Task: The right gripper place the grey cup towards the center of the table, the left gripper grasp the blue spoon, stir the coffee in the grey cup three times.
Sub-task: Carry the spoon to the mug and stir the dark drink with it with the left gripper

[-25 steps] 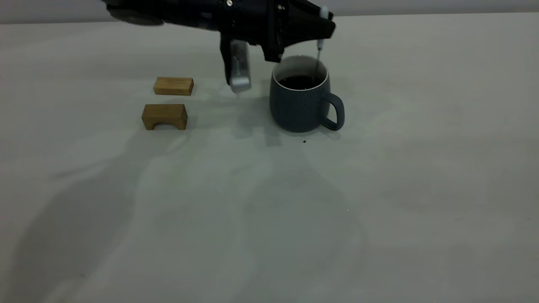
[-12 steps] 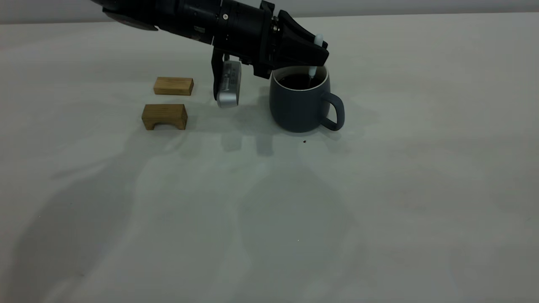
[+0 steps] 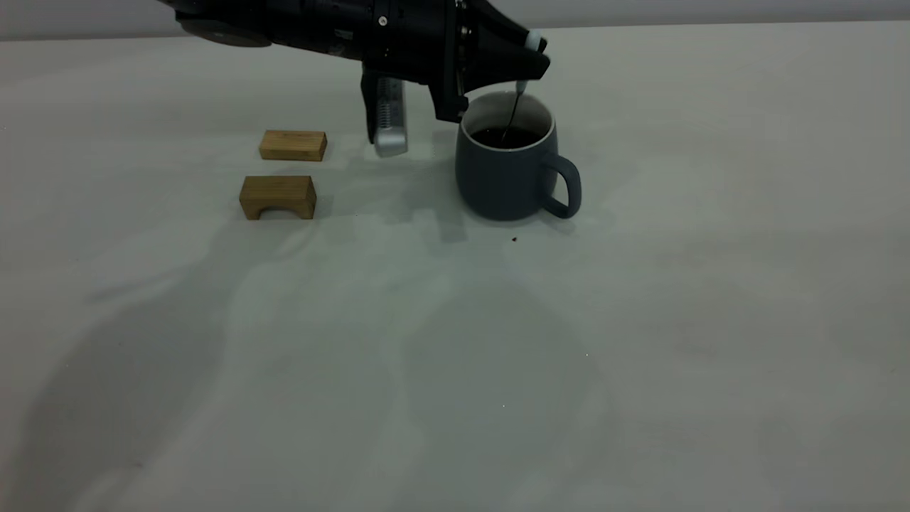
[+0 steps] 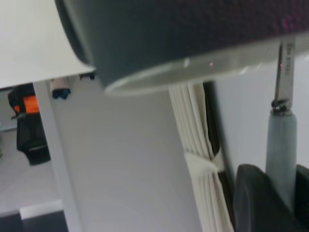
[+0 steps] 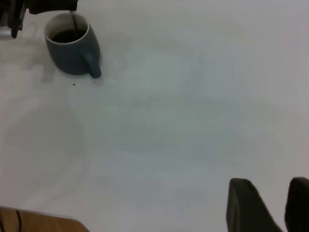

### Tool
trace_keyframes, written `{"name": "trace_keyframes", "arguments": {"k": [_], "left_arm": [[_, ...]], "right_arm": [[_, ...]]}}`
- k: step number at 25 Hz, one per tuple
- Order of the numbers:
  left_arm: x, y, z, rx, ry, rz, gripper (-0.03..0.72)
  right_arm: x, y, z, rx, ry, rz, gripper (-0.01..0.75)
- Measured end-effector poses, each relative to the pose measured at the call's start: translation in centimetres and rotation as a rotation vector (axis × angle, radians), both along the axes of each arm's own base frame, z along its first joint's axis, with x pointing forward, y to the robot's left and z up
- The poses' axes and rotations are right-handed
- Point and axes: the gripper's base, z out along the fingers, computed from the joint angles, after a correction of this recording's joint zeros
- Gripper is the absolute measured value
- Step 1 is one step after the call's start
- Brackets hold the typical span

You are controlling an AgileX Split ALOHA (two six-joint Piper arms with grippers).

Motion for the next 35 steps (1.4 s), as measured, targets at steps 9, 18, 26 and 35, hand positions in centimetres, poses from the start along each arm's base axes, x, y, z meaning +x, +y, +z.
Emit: {"name": "trace_keyframes", "arguments": {"k": [9, 18, 26, 35], "left_arm": [[-1.2, -0.4, 1.1, -0.145, 0.201, -0.078, 0.161], [-0.8, 0.2, -0.4, 0.034, 0.214, -0.016, 0.161], [-0.1, 0.3, 0.2, 0.056, 0.035, -0.009, 0.161], [-0.5, -0.1, 1.4, -0.086, 0.033, -0.059, 0.161]], "right_arm": [[0.0, 0.0, 0.0, 0.000, 0.000, 0.000, 0.239], [0.0, 0.0, 0.0, -0.001, 0.000, 0.001, 0.239], [0.0, 0.0, 0.0, 0.000, 0.000, 0.000, 0.239], [0.0, 0.0, 0.0, 0.000, 0.000, 0.000, 0.239]]}}
